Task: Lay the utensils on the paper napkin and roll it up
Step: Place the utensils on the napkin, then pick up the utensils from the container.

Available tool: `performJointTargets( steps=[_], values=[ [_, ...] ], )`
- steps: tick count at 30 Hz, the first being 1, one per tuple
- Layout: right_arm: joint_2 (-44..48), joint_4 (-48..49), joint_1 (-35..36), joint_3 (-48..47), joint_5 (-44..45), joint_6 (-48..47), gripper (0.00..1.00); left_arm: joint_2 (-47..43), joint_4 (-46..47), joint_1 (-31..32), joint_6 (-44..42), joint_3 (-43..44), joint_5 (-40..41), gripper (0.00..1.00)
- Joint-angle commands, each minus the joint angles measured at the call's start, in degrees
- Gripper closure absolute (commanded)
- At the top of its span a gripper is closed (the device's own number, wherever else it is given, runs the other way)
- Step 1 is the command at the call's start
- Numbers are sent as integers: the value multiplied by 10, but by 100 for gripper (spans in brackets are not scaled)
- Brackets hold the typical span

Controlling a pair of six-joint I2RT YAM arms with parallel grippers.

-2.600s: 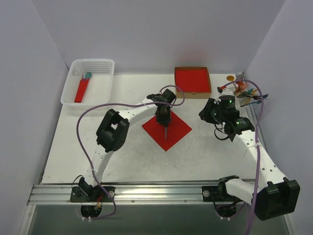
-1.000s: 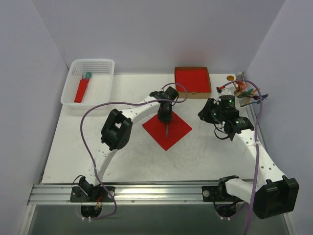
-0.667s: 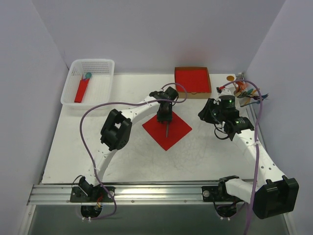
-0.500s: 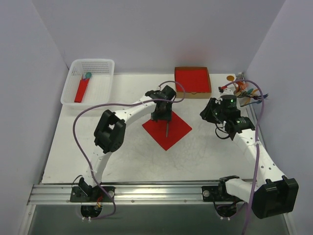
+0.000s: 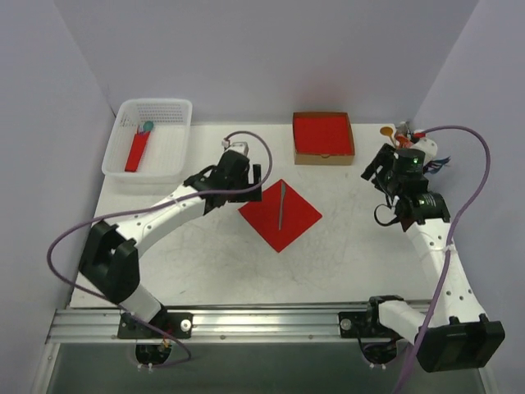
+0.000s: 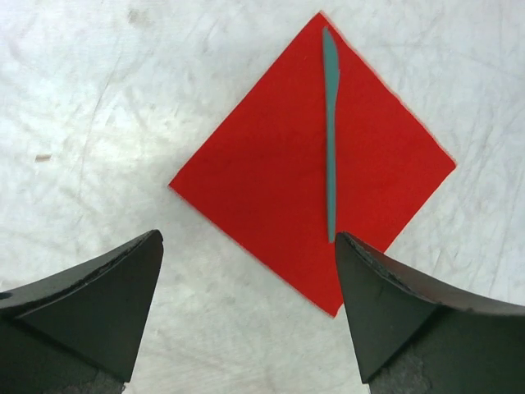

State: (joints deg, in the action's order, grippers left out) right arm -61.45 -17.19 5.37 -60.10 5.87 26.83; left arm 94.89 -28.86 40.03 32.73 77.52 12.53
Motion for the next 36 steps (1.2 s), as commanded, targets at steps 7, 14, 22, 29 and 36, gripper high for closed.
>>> performJointTargets(
  steps=[7, 14, 22, 29, 36],
  values=[
    [-35, -39, -93, -100, 99, 53, 34, -195, 275, -8, -40, -246, -43, 6],
    [-91, 43, -107, -97, 78, -79, 17, -282, 361, -7, -104, -344, -46, 6],
    [-101, 112, -124, -60, 75, -198, 19, -294, 413, -6, -130, -397, -63, 6],
    [-197, 100, -125, -98, 92, -245, 31, -286, 456, 1, -129, -418, -102, 6],
    [-247, 111, -124, -115, 114, -249, 38, -286, 455, 3, -132, -417, -96, 6]
  ],
)
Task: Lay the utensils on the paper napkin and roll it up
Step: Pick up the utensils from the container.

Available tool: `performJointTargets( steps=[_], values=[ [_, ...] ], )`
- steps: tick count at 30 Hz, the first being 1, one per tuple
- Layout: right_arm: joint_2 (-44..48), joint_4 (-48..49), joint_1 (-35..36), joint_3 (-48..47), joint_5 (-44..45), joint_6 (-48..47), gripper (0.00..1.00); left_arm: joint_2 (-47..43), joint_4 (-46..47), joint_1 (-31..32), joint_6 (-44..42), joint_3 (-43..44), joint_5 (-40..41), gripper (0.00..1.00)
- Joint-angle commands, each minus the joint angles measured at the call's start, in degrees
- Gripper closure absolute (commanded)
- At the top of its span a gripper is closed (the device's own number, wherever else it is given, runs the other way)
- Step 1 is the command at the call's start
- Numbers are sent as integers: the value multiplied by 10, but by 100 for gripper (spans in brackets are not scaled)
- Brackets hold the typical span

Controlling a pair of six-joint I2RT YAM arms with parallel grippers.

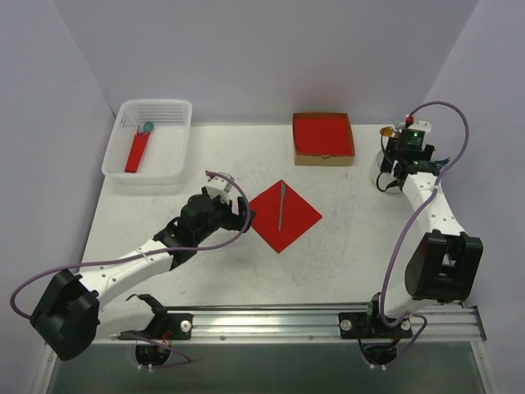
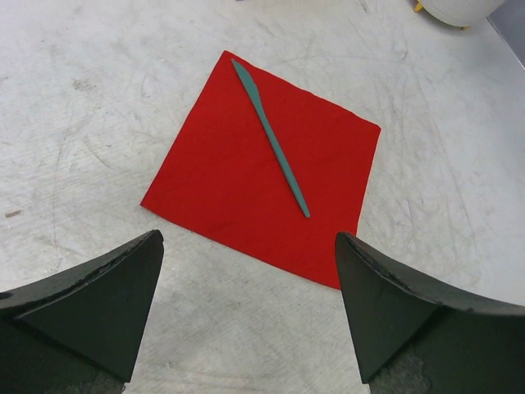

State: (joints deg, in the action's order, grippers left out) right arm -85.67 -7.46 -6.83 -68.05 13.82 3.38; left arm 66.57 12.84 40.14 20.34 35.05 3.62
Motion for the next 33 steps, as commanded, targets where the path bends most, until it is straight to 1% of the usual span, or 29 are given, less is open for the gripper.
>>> performJointTargets(
  steps=[1, 4, 6, 8, 11, 19, 23, 33],
  values=[
    [-9, 14, -3, -39, 47, -13, 38, -3, 38, 2, -8, 6, -6, 6],
    [-23, 17, -2, -52, 59, -13, 41, -4, 39, 2, -11, 5, -4, 6],
    [-28, 19, -2, -55, 66, -16, 45, -3, 39, 2, -13, 5, -3, 6],
    [-31, 22, -3, -55, 75, -17, 46, -3, 39, 2, -14, 5, -2, 6],
    [-34, 29, -5, -53, 65, -17, 49, -3, 38, 2, -15, 5, 0, 6],
    [-45, 34, -13, -59, 45, -16, 51, 7, 37, 2, -19, 9, 1, 6],
    [-54, 36, -16, -60, 35, -15, 54, 10, 36, 2, -20, 11, 2, 6],
    [-61, 47, -17, -64, 21, -24, 54, 10, 34, 2, -22, 11, 4, 6]
  ],
)
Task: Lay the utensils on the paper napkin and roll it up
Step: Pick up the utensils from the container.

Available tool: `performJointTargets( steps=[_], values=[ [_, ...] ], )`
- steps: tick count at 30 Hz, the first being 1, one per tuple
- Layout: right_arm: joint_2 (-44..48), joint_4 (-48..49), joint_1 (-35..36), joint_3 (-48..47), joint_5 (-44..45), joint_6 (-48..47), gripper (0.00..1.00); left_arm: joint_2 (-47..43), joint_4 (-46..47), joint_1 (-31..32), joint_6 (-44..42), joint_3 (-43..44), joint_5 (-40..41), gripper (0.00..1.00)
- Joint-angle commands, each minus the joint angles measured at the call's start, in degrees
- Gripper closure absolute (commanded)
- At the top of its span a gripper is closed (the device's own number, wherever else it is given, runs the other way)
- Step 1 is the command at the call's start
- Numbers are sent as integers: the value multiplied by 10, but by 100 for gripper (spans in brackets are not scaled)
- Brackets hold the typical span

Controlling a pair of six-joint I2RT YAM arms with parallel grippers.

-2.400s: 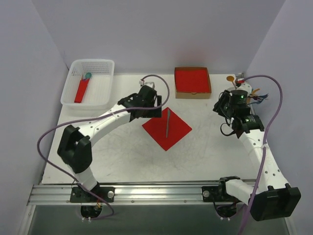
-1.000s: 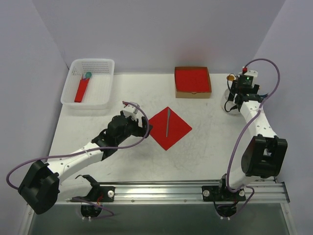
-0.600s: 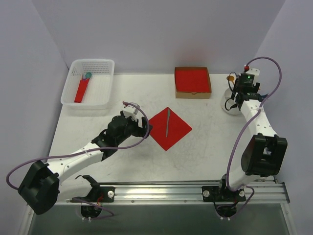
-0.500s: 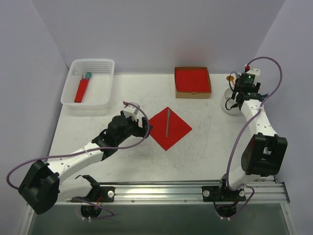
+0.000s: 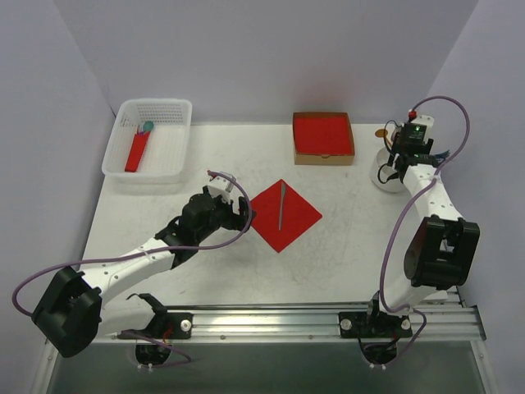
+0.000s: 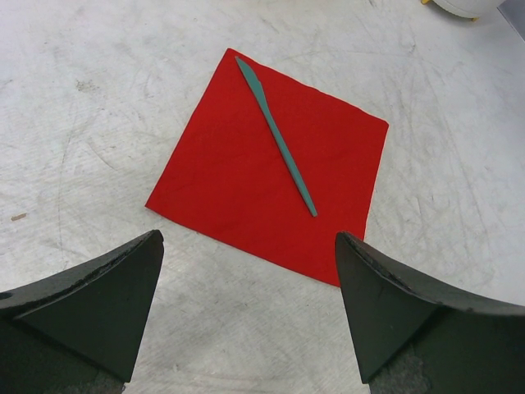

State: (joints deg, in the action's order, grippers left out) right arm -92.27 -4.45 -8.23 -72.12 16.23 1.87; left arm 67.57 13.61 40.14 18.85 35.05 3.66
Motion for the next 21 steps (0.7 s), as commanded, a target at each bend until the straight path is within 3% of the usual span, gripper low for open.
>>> performJointTargets(
  steps=[1, 21],
  values=[
    [4, 18, -3, -22, -4, -10, 54, 0, 27, 2, -7, 11, 3, 6],
    [23, 9, -2, -24, 7, 3, 75, 10, 20, 2, -9, 19, -1, 6]
  ],
)
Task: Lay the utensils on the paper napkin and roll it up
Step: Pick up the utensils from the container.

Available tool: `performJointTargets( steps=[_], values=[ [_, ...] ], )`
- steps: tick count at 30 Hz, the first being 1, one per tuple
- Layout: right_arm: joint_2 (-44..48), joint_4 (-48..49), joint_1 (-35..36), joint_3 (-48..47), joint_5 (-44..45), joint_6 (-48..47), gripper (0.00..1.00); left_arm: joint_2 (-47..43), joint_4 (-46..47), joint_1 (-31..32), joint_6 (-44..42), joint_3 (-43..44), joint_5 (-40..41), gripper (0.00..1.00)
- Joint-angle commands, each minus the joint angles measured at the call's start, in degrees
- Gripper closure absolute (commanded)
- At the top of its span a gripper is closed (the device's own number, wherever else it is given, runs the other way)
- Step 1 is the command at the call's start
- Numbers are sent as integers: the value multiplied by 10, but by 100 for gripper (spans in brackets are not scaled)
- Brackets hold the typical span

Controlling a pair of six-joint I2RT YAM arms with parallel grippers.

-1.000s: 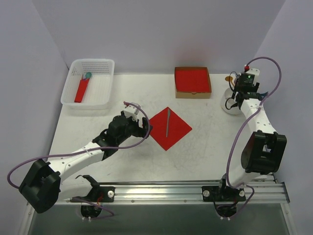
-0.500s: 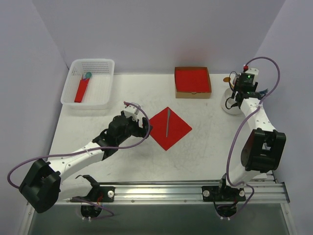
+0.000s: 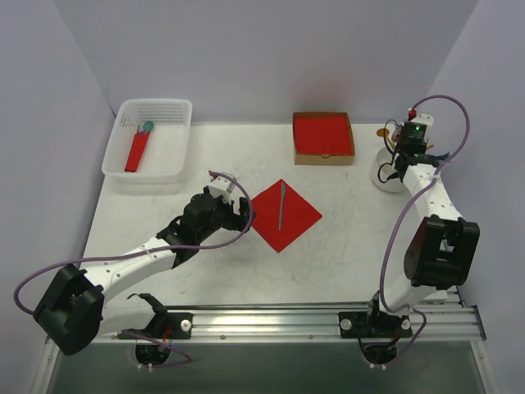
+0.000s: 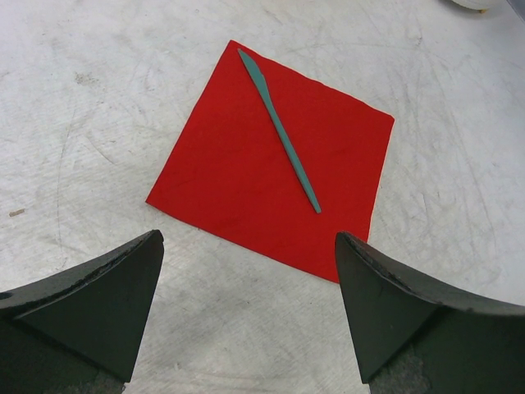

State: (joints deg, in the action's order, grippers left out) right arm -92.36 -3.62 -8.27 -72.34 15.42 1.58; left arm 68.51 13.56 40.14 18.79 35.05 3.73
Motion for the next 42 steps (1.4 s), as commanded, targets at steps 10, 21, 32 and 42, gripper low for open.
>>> performJointTargets(
  steps=[10, 21, 32, 42],
  values=[
    [46, -26, -2, -45, 23, 19, 86, -1, 17, 2, -9, 20, -2, 6],
    [67, -72, -2, -82, 39, 30, 91, 0, 16, 2, -9, 20, -5, 6],
    [85, -98, -2, -104, 41, 31, 100, -2, 13, 2, -9, 23, -6, 6],
    [68, -218, -2, -215, 78, 34, 100, -8, 14, 1, -9, 20, -6, 6]
  ],
)
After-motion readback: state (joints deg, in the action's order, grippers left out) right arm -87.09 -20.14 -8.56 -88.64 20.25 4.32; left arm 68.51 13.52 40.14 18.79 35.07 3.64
